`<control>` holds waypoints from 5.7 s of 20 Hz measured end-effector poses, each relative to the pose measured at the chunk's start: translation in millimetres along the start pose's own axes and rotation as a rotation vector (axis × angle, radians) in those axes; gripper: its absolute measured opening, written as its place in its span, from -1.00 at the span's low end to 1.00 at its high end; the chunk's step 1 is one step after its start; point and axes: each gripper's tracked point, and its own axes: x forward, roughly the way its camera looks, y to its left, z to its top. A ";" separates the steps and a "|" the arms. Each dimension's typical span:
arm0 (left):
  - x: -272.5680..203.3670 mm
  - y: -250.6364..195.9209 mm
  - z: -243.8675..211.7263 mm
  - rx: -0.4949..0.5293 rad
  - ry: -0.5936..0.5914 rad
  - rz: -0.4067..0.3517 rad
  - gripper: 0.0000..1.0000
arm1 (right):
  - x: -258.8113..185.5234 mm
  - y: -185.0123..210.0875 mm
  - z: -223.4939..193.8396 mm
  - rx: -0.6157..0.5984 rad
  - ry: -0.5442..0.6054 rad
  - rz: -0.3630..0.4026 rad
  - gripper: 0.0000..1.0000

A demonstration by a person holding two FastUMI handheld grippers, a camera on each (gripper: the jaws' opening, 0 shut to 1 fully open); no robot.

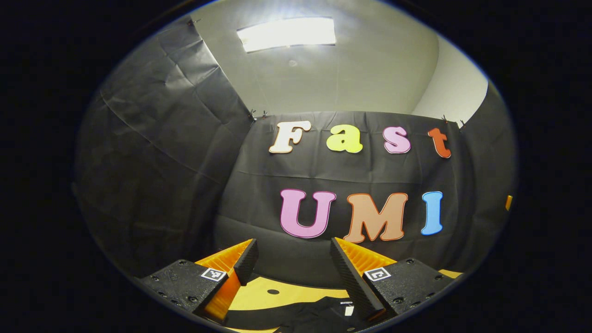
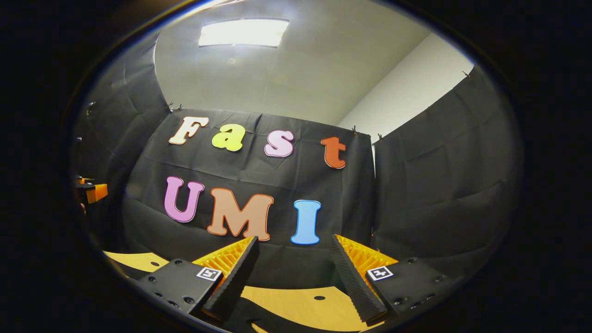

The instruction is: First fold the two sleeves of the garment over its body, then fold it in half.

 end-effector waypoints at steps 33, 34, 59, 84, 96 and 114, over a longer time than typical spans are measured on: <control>-3.6 42.9 32.6 0.082 -0.125 0.129 0.82 | 22.8 -62.5 -107.3 0.050 0.263 -0.057 0.96; -4.7 46.9 32.4 0.091 -0.122 0.140 0.82 | 20.1 -70.3 -140.0 0.059 0.350 -0.062 0.96; -12.9 82.9 2.4 0.231 0.046 0.244 0.84 | -62.8 -110.4 -461.4 0.106 1.191 -0.101 0.58; -40.2 171.9 -7.9 0.071 0.106 0.348 0.85 | 203.6 119.3 -320.2 -0.044 0.840 0.304 -0.75; -79.7 252.8 10.2 0.175 0.141 0.528 0.83 | 148.3 464.7 -369.2 -0.237 0.848 0.842 -0.75; -88.8 287.4 -241.3 0.073 0.614 0.537 0.87 | 176.2 349.0 -243.5 -0.026 0.635 0.700 0.99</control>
